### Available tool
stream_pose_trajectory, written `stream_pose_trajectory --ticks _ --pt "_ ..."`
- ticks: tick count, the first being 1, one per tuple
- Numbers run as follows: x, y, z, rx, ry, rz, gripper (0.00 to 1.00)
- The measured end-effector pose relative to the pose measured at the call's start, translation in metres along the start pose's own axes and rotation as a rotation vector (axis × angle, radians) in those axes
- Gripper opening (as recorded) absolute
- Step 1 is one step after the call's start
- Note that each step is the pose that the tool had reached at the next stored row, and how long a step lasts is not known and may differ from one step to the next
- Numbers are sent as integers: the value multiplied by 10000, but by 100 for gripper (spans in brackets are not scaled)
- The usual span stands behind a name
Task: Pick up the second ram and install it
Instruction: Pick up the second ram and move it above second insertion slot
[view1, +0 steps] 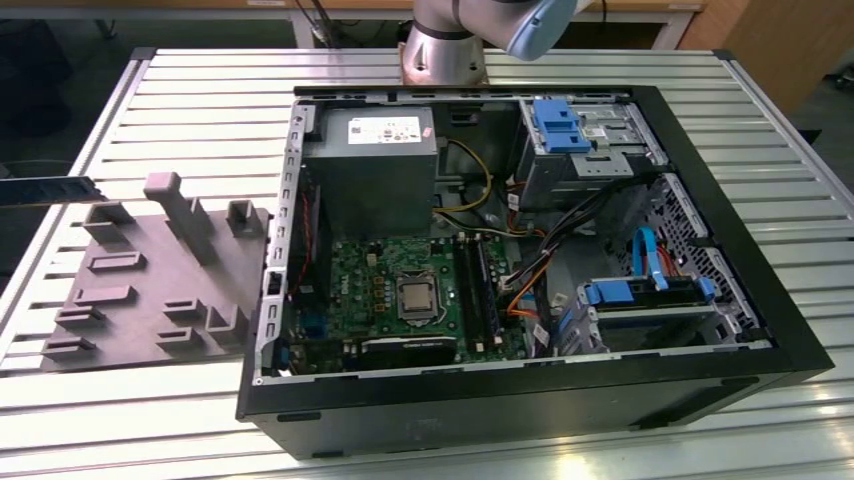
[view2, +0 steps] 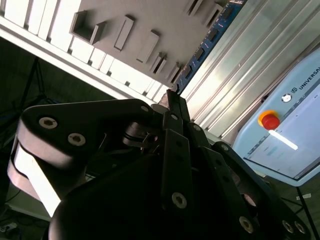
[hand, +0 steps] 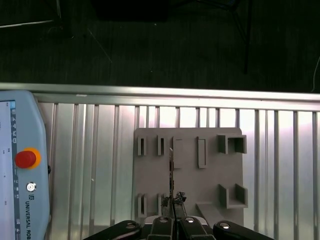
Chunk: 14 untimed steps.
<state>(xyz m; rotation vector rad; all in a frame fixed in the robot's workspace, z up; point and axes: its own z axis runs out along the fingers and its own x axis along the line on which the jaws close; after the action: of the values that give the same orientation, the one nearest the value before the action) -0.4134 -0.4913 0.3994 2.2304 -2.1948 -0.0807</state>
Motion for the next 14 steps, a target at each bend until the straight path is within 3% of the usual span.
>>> stream_pose_trajectory --ticks 14 --pt "1 -64 -3 0 0 0 12"
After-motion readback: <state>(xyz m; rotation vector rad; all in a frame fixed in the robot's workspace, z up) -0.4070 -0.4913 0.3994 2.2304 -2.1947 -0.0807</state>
